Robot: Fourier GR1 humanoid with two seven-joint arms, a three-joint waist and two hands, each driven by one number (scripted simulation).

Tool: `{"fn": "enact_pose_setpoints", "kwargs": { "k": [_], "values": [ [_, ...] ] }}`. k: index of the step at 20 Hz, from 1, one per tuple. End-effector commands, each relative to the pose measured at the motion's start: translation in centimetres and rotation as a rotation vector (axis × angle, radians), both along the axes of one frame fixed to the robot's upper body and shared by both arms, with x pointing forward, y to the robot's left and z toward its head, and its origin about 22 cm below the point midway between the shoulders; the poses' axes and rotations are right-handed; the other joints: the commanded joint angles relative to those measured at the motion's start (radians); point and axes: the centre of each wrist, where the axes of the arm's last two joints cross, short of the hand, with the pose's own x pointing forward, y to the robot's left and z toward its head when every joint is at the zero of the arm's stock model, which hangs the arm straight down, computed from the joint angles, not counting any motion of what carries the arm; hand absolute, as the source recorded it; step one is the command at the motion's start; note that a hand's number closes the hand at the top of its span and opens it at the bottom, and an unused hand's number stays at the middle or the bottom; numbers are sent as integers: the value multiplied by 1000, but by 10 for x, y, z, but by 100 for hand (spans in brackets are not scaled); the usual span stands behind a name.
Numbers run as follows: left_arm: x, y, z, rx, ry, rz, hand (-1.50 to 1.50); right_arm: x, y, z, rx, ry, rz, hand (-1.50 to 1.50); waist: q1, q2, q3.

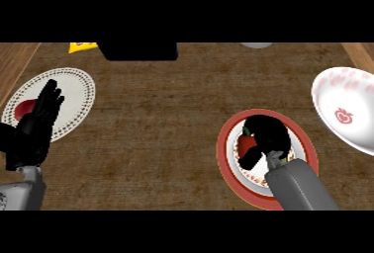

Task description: Pick the bell pepper from the plate and place it in the bowl

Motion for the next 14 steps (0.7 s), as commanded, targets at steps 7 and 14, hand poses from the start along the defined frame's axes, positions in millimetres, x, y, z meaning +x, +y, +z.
{"fn": "enact_pose_setpoints", "kwargs": {
  "k": [7,14],
  "values": [
    [-2,-5,0,-17,-1,19,0,-40,-40,83,-41,-333,151,150,-21,-6,1],
    [-8,0,4,6,7,14,0,-62,-59,174,42,-702,-30,150,-17,-7,1]
  ]
}}
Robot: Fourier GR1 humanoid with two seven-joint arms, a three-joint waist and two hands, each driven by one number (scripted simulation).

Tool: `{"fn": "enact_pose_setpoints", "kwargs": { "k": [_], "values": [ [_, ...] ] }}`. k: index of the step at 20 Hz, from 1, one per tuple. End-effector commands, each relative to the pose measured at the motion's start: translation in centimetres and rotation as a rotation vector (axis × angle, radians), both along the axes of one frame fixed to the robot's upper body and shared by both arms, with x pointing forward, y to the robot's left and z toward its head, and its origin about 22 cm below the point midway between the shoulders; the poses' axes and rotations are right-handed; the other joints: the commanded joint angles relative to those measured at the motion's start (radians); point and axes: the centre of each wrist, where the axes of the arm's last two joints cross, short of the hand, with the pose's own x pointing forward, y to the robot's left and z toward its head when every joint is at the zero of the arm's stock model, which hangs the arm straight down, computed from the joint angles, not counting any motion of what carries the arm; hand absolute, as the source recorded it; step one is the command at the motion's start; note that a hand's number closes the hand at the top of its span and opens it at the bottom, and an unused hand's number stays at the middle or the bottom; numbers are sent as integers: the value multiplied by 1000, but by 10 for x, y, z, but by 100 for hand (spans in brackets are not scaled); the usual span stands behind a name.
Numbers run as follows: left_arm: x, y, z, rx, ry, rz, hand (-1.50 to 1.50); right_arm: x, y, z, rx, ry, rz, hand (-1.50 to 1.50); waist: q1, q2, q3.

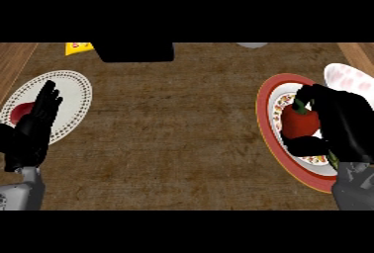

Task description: Pick the bell pepper from the plate and place it in the bowl

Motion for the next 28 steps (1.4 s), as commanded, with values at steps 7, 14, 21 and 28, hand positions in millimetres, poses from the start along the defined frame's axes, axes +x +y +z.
{"fn": "enact_pose_setpoints", "kwargs": {
  "k": [7,14,21,28],
  "values": [
    [12,-6,0,7,-14,-28,0,-23,-73,83,157,-185,-131,150,13,9,1],
    [-1,-21,-9,-5,-12,-23,0,8,-125,46,266,-170,-151,150,23,11,1],
    [-7,-8,-1,-7,-20,-53,0,54,-189,19,285,-150,-155,150,35,13,1],
    [6,-5,16,-4,-13,-45,0,92,-203,-36,266,-137,-168,150,48,15,2]
  ]
}}
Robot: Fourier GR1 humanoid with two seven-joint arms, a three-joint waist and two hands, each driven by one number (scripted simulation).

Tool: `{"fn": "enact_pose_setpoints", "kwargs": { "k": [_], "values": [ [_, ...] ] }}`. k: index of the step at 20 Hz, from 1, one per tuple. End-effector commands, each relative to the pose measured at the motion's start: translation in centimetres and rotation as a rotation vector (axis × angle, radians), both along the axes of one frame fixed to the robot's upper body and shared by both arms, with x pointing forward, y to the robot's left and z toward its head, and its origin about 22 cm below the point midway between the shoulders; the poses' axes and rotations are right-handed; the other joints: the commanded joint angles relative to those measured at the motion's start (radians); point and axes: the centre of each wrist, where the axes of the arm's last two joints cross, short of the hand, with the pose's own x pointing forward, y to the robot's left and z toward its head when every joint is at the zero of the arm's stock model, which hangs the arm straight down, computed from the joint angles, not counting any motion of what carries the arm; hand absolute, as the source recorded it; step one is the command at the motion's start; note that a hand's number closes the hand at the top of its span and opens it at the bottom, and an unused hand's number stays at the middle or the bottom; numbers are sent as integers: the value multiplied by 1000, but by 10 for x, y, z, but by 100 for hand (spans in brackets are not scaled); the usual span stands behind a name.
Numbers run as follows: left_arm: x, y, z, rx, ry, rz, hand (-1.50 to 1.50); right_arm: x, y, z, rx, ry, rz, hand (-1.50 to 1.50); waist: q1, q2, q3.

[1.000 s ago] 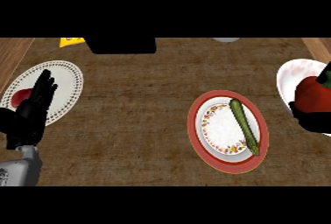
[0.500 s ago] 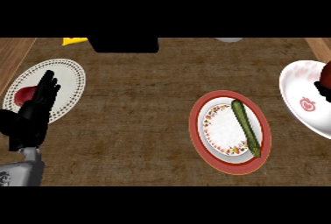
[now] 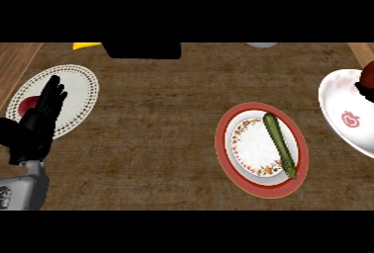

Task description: Pick the bell pepper from the plate and place it in the bowl

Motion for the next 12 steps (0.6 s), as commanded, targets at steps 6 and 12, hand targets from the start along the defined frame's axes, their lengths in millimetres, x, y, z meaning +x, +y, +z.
{"fn": "enact_pose_setpoints", "kwargs": {
  "k": [6,12],
  "values": [
    [3,12,4,2,10,-21,0,13,-36,-43,20,337,-144,150,20,9,1],
    [0,0,5,-5,-5,-23,0,-8,-76,-57,109,327,29,-150,16,7,2]
  ]
}}
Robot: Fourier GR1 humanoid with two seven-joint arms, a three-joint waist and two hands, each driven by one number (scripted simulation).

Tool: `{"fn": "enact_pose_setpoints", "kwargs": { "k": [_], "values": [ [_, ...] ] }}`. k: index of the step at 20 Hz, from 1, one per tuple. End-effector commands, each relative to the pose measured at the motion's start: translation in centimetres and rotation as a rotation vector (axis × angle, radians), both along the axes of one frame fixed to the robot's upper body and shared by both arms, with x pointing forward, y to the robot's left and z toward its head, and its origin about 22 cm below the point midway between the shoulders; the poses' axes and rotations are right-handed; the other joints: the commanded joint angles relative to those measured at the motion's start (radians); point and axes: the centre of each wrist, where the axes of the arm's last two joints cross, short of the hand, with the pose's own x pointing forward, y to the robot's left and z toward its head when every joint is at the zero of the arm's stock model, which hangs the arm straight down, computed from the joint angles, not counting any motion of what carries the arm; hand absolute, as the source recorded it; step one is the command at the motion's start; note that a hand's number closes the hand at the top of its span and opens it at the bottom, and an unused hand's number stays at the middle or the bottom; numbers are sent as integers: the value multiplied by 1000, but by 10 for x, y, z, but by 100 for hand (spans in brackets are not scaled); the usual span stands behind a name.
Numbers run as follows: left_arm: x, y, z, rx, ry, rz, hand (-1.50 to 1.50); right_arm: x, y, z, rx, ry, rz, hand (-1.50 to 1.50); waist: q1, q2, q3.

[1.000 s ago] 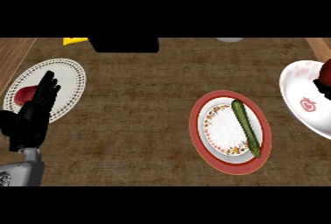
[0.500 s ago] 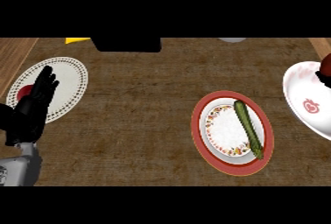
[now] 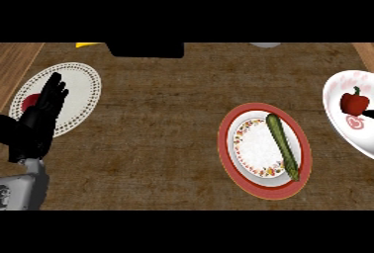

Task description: Pick the bell pepper from the plate and place it in the bowl

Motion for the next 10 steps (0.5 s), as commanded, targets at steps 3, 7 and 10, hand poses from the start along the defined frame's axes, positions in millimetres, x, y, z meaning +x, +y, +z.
{"fn": "enact_pose_setpoints", "kwargs": {
  "k": [3,7,10],
  "values": [
    [2,-6,-1,7,2,5,0,-6,-21,3,239,-149,63,-150,-4,0,2],
    [-3,2,-5,7,3,15,0,-7,-24,3,527,-415,-2,-150,-20,-7,3],
    [-3,2,-7,10,11,19,0,-22,-47,13,694,-519,-23,-150,-30,-8,1]
  ]
}}
